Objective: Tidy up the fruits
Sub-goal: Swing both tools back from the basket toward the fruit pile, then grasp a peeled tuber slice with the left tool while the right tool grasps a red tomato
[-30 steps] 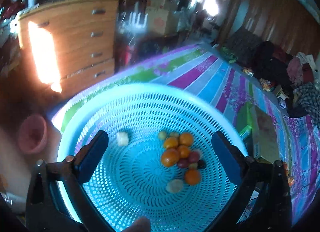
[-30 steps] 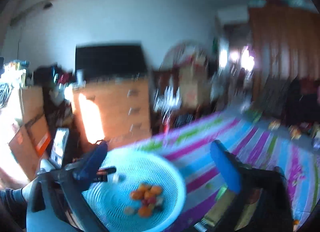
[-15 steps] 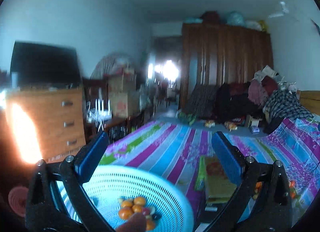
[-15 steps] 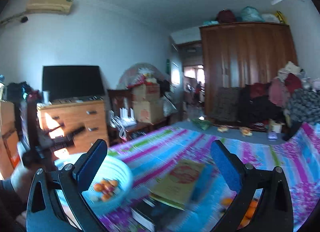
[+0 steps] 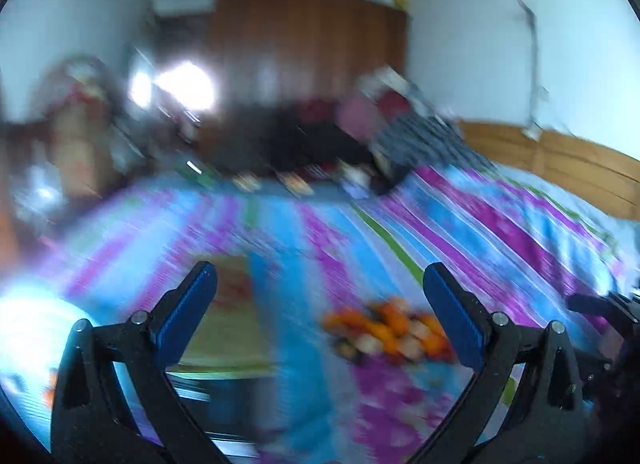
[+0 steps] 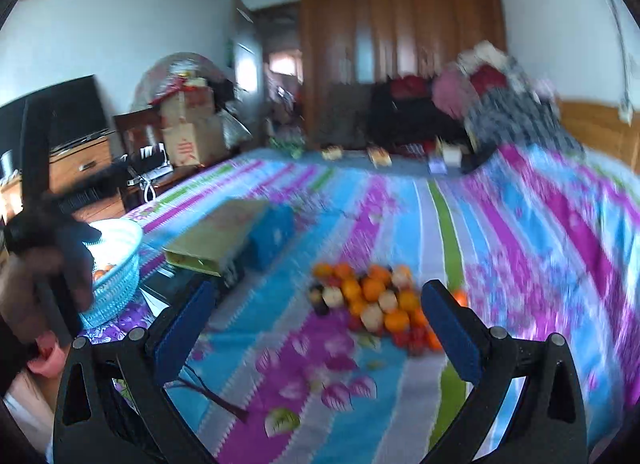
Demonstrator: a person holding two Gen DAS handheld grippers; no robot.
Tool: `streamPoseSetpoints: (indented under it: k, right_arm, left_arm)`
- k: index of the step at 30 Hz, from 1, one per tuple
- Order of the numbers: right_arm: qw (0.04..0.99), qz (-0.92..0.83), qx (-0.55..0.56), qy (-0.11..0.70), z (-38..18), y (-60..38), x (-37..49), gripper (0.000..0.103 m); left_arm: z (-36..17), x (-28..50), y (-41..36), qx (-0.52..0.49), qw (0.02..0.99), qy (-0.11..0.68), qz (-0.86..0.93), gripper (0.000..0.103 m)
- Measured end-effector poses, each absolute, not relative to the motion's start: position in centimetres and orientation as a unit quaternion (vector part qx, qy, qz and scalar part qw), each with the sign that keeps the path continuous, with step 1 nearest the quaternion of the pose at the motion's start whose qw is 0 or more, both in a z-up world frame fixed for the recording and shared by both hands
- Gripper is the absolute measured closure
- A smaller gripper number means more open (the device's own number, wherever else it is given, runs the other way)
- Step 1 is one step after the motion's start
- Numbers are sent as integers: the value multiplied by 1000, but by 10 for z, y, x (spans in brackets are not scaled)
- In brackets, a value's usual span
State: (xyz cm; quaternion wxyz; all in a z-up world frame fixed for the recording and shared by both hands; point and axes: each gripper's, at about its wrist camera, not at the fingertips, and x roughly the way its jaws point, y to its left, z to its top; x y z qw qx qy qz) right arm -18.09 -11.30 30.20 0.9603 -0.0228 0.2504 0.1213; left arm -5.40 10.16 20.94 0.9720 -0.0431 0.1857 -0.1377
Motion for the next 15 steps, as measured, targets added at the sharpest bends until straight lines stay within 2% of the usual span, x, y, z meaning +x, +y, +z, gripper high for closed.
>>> streamPoseSetpoints:
  k: [4, 7, 9, 11, 15]
  right_arm:
    - [951, 106, -8, 292, 284, -135, -163, 0]
    - [945, 102, -8, 310, 273, -146, -152, 2]
    - [941, 101, -8, 324, 263, -155, -146, 4]
    - [936, 98, -2, 338, 252, -163, -138, 5]
    - [930, 88, 15, 356, 236, -181, -126, 5]
  left_arm:
    - [146, 7, 55, -42, 939, 284, -189, 3]
    - [102, 48, 26, -30, 919, 335, -204, 16]
    - [78, 64, 11, -22, 906, 367, -209, 34]
    - [60, 77, 0, -12, 895, 390, -215, 45]
    - [33, 78, -15, 15, 887, 411, -213, 48]
